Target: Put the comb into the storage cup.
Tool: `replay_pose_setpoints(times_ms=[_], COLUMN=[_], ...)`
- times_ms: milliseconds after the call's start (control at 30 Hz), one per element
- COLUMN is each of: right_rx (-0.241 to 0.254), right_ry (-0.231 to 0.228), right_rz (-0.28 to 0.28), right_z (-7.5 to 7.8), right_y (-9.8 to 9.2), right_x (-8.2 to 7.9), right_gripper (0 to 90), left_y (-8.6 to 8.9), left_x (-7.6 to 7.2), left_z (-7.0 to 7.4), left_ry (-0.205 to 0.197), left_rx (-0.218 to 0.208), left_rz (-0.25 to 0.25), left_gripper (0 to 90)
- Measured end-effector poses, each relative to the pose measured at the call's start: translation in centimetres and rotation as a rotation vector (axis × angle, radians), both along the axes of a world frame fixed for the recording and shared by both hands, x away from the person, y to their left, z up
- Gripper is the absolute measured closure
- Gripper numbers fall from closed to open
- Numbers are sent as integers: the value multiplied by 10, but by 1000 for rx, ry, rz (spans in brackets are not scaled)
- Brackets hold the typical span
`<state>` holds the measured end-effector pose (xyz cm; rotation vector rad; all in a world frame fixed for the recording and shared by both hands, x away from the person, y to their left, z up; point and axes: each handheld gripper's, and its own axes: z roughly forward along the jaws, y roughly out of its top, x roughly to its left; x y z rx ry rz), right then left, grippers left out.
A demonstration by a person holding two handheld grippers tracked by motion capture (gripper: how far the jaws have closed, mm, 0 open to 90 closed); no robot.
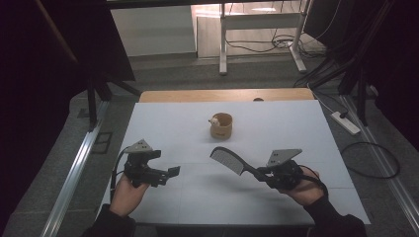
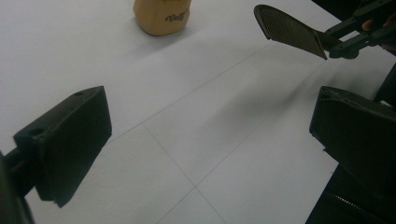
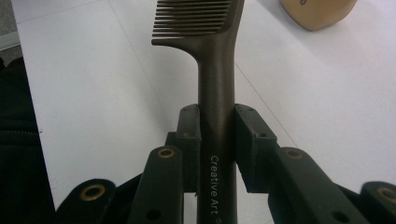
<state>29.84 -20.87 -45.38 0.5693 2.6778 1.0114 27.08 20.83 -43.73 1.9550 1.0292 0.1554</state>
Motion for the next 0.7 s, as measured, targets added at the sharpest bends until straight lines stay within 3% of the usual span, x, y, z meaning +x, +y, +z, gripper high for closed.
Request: replay_pose_setpoints(times_ms=[700], right_rx=[29], right_ry=[-43], right_rz=[25], right_z=[3], right_y=[4], right_x=[-5], right_gripper=[728], left_y=[-14], left_x=[23], left_z=[10], left_ry=[10], left_rx=[-57], left_rz=[-86], left_gripper=[0])
